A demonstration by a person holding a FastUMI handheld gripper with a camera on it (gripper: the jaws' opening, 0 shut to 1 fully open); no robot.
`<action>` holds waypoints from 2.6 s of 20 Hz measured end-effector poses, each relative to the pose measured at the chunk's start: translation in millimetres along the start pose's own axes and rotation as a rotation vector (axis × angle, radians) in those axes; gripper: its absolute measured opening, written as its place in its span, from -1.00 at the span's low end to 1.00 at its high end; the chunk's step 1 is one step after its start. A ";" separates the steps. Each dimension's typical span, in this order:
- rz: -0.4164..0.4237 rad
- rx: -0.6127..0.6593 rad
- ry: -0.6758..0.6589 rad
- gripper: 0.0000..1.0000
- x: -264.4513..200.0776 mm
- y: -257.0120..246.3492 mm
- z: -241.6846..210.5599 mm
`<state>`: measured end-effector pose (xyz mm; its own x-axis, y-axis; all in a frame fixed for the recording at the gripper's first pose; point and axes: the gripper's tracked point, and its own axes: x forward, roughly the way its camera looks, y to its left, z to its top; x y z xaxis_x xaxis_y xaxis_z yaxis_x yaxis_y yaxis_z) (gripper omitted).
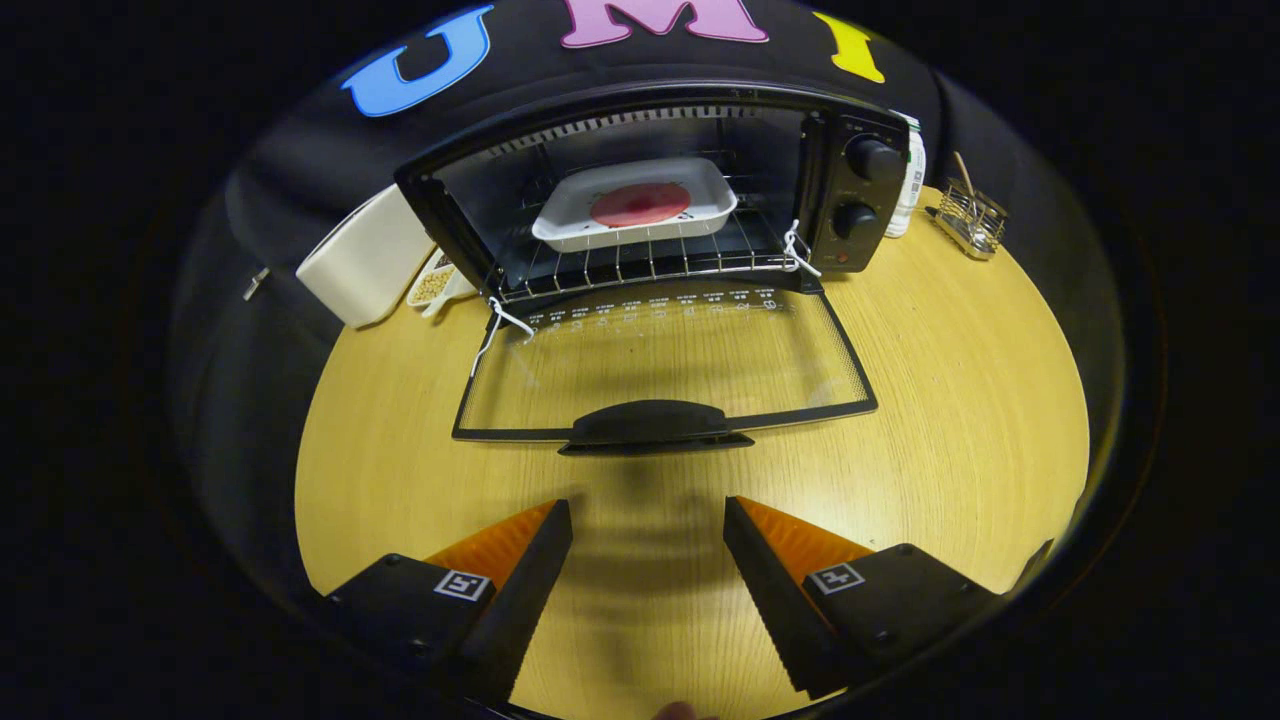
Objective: Open the toaster oven, put the food inside, and close the toaster oven door.
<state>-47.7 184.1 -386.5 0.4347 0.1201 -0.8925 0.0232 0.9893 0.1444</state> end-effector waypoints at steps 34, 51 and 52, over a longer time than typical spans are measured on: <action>-0.014 -0.010 -0.176 1.00 -27.6 4.0 62.5; -0.057 -0.108 -0.712 0.97 -196.2 -46.7 159.4; -0.062 -0.109 -0.736 0.97 -208.4 -56.7 162.0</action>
<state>6.2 89.5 -139.4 0.9268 0.0152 -0.3753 -0.0059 0.9996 0.0259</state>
